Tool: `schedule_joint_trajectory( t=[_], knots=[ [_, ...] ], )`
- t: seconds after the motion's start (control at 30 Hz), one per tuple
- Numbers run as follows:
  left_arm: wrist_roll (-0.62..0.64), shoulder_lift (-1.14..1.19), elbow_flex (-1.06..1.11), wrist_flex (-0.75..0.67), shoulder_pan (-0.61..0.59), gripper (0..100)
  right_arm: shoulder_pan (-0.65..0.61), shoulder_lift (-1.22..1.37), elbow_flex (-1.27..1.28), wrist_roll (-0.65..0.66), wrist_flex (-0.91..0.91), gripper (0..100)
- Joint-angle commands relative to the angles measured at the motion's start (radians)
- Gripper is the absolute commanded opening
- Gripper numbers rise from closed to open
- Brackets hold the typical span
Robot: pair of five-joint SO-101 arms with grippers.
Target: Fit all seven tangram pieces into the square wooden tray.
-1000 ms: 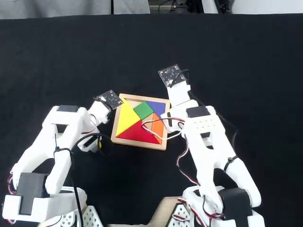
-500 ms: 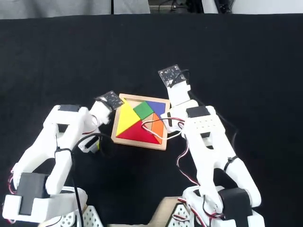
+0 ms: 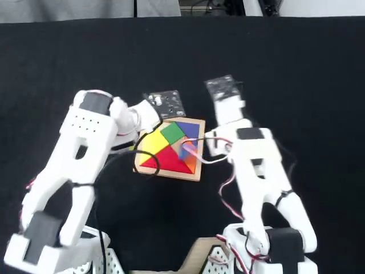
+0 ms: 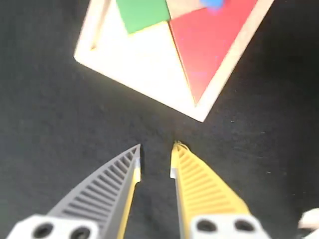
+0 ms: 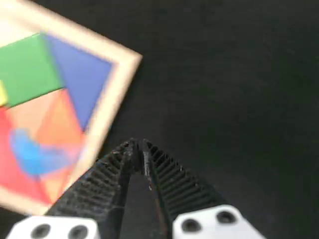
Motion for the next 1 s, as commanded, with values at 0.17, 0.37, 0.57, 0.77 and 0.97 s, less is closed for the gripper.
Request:
schedule_joint_trajectory(
  t=[0.17, 0.37, 0.57, 0.77, 0.97],
  knots=[
    [-0.086, 0.299, -0.329, -0.018, 0.061, 11, 0.133, -0.001, -0.036, -0.101, -0.087, 1.1],
    [0.051, 0.358, -0.423, 0.048, 0.025, 11, 0.129, -0.001, -0.039, -0.1, -0.086, 1.1],
    [0.152, 0.152, -0.366, 0.13, -0.09, 7, 0.126, -0.002, -0.039, -0.1, -0.08, 1.1],
    [0.233, -0.199, -0.022, 0.087, -0.231, 5, 0.094, -0.008, -0.113, 0.06, 0.112, 1.2],
    [0.397, -0.557, 0.55, -0.232, -0.443, 8, -0.035, -0.008, -0.22, 0.192, 0.456, 1.2]
  ],
)
